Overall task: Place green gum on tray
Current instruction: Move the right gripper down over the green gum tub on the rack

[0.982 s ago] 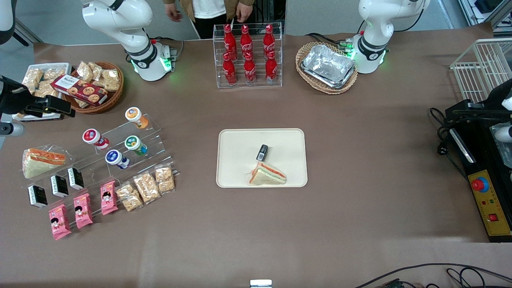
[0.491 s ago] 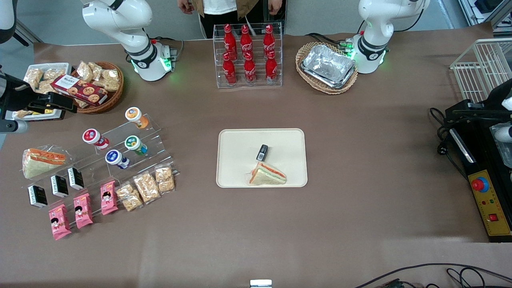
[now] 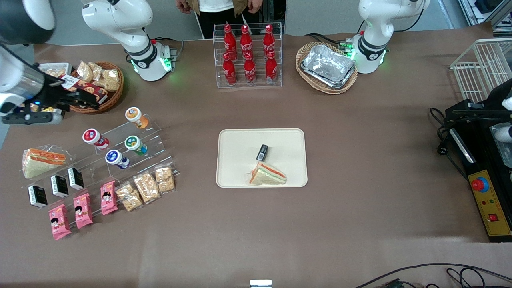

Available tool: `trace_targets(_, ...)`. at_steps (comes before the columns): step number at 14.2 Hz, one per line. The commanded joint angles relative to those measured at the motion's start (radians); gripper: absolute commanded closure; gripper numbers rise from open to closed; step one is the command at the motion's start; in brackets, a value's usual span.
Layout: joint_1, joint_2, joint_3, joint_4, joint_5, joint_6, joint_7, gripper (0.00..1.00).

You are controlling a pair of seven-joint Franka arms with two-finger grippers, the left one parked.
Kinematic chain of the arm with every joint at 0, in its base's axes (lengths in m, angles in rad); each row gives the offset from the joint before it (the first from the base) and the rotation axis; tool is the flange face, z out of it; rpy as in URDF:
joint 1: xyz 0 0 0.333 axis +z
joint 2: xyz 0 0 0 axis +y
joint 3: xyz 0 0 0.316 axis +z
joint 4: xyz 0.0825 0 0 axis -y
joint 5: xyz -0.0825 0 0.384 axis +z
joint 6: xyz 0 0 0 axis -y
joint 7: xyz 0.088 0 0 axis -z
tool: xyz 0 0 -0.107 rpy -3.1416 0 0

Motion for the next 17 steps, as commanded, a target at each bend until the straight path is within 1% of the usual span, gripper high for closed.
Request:
trace_targets(1, 0.035, -0.061, -0.002, -0.192, -0.006, 0.164, 0.005, 0.0)
trace_targets(4, 0.038, -0.047, -0.002, -0.315, -0.004, 0.334, 0.005, 0.0)
trace_targets(6, 0.047, -0.003, -0.004, -0.363, -0.004, 0.423, 0.007, 0.0)
trace_targets(13, 0.049, 0.158, -0.004, -0.366, -0.006, 0.569, 0.005, 0.0)
trace_targets(17, 0.047, 0.192, -0.002, -0.399, -0.004, 0.65, 0.005, 0.0)
